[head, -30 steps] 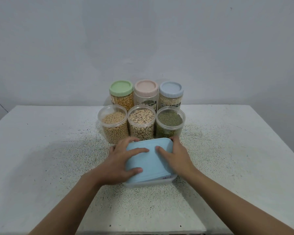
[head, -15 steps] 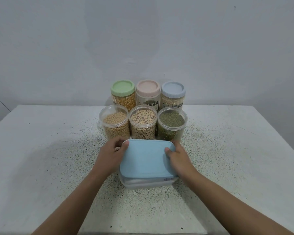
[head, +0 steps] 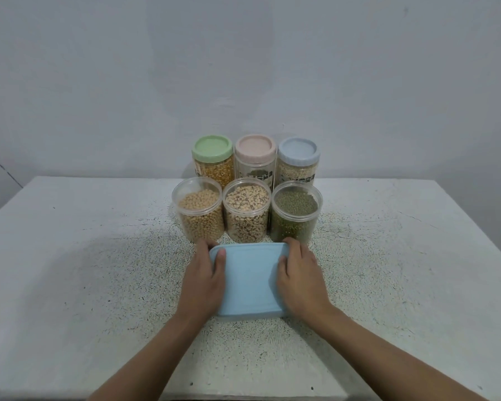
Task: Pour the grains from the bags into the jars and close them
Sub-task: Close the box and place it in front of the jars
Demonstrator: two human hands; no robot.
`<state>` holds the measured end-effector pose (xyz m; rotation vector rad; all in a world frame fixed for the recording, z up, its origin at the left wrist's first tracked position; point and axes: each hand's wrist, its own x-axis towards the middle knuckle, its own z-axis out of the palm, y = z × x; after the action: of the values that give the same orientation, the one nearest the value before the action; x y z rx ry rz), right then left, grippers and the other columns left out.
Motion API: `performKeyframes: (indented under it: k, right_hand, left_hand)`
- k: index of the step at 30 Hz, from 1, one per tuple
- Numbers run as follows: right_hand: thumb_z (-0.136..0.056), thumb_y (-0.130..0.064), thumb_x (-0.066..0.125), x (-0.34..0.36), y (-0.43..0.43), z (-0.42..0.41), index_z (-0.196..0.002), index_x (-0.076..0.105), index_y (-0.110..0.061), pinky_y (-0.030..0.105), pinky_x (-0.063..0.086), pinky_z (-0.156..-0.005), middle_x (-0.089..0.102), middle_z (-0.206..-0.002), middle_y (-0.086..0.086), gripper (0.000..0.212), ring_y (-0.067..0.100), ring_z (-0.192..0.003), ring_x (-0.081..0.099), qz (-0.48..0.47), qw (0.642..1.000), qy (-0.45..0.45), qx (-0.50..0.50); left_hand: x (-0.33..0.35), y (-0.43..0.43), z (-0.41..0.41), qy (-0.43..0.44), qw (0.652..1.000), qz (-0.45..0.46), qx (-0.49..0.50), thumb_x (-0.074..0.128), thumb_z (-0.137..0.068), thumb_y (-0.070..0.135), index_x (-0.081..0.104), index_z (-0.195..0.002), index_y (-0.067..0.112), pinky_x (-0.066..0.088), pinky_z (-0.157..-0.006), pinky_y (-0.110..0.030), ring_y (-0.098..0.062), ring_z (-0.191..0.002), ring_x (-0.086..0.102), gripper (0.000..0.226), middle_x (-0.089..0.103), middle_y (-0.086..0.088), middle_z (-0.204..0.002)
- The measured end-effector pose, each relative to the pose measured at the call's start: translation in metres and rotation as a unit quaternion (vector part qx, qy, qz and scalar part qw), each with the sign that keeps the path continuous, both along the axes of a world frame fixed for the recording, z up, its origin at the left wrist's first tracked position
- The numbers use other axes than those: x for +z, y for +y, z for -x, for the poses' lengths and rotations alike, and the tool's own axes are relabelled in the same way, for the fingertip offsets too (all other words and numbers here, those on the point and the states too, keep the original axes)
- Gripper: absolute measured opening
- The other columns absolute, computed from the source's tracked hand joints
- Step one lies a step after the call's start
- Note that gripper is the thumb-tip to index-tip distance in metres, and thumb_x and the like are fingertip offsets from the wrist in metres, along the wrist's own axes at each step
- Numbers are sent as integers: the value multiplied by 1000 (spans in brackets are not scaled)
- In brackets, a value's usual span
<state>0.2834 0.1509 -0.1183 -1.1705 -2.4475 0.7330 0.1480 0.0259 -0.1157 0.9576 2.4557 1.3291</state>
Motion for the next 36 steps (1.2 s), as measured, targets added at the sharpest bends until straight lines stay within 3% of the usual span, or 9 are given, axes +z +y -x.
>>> performKeyframes:
  k: [5, 13, 17, 21, 25, 30, 36]
  right_hand:
    - [-103, -25, 42, 1, 2, -3, -138, 43, -13, 41, 42, -96, 51, -127, 9, 37, 23, -111, 46, -11, 999, 20, 24]
    - [-106, -35, 41, -5, 7, -5, -133, 45, -19, 35, 41, -96, 44, -123, -5, 31, 15, -111, 44, 22, 997, 70, 34]
    - [-109, -31, 41, -12, 17, -2, -105, 56, -21, 32, 41, -73, 58, -101, -5, 18, 12, -91, 54, 57, 985, 166, 2]
    - [-108, -31, 46, -13, 22, -1, -100, 61, -17, 27, 42, -68, 63, -95, -2, 22, 12, -87, 58, 151, 967, 199, -51]
    - [-106, -35, 49, -12, 23, -2, -99, 63, -15, 22, 37, -63, 65, -94, -2, 25, 7, -84, 57, 186, 960, 194, -79]
    - [-106, -33, 50, -9, 22, -2, -95, 62, -15, 25, 39, -64, 64, -91, -1, 24, 10, -82, 58, 190, 958, 199, -81]
    - [-106, -32, 50, -6, 22, -2, -94, 61, -15, 20, 36, -59, 64, -90, -2, 23, 6, -80, 56, 188, 961, 186, -86]
  left_hand:
    - [-8, 5, 0, 77, 997, 19, 2, 45, -105, 36, 59, -111, 24, 41, -75, -33, -13, -92, 55, 20, 59, 7, -106]
    - [-15, 5, 1, -54, 996, -36, 58, 43, -108, 32, 56, -87, 14, 35, -61, -24, -13, -72, 52, 30, 60, 1, -79]
    - [-14, 8, 1, -130, 989, -36, 67, 40, -108, 37, 58, -90, 17, 36, -62, -31, -9, -73, 51, 32, 60, 2, -84]
    - [-13, 10, 5, -191, 977, -45, 81, 43, -107, 42, 64, -97, 17, 39, -65, -30, -11, -80, 57, 34, 66, 1, -90]
    - [-16, 12, 11, -193, 976, -44, 90, 49, -105, 43, 65, -93, 15, 42, -68, -33, -18, -80, 58, 35, 67, -2, -88]
    - [-11, 14, 14, -173, 981, -36, 80, 50, -106, 34, 60, -81, 14, 36, -59, -29, -10, -69, 52, 33, 61, -1, -76]
    - [-7, 14, 10, -205, 974, -62, 76, 50, -106, 29, 66, -99, 14, 39, -63, -23, -7, -78, 57, 23, 66, 4, -89]
